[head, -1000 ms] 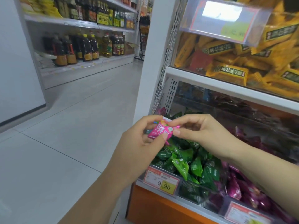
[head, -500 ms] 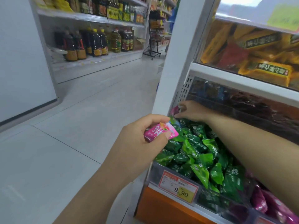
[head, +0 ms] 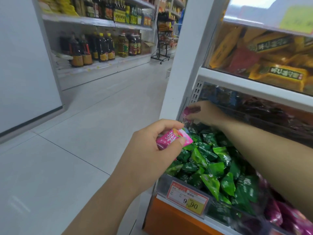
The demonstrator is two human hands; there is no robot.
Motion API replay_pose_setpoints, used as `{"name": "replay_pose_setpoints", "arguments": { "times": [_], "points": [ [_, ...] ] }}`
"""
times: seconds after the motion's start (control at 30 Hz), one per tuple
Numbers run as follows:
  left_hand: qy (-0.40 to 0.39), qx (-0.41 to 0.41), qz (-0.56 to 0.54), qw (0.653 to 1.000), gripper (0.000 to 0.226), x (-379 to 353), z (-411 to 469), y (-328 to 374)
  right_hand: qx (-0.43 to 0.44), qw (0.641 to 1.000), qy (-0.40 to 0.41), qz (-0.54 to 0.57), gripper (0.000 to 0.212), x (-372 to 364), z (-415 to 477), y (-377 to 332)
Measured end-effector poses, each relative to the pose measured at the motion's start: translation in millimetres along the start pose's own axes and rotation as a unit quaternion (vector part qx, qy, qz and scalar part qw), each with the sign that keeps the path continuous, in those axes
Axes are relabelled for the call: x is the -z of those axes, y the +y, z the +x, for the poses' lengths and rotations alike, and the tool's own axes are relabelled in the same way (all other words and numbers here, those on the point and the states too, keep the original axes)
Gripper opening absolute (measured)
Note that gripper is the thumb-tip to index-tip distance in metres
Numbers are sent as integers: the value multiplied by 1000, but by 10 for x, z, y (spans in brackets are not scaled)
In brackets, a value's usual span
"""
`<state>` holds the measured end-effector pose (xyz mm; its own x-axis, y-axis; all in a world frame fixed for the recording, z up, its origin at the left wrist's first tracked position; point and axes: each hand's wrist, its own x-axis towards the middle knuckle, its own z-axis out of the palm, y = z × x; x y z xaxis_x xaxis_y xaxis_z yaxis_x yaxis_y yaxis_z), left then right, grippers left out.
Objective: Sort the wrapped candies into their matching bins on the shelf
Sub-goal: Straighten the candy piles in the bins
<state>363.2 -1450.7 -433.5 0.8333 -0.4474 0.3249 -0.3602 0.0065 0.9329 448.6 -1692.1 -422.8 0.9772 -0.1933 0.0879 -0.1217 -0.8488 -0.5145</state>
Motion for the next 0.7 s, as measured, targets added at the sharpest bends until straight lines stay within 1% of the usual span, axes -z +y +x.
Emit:
{"name": "replay_pose_setpoints", "arguments": {
  "times": [0.13,0.2,0.27,0.4,0.5,0.6,0.67,0.7],
  "points": [
    [-5,2,14,1000,24,-187,-33,49,16,999,14,40,40,213,-386,-70],
    [-13,-7,32,999,23,-309,-67,87,31,999,23,36,39,352,-725,-46],
    [-31,-25,58,997,20,-454,-111,137,47,998,46,19,37,499,-1134,34],
    [-53,-67,102,991,19,-838,-200,192,42,992,111,30,37,761,-1931,297],
    [-56,-116,128,983,18,-1213,-245,250,11,981,191,23,35,976,-2350,639],
    [-59,-163,171,970,12,-1561,-237,324,-32,959,277,47,33,1102,-2593,1005],
    [-81,-182,198,960,16,-1736,-208,334,-61,950,302,41,30,1101,-2695,1187],
    [-98,-188,214,954,19,-1801,-187,327,-74,950,302,28,29,1090,-2729,1242]
  ]
}}
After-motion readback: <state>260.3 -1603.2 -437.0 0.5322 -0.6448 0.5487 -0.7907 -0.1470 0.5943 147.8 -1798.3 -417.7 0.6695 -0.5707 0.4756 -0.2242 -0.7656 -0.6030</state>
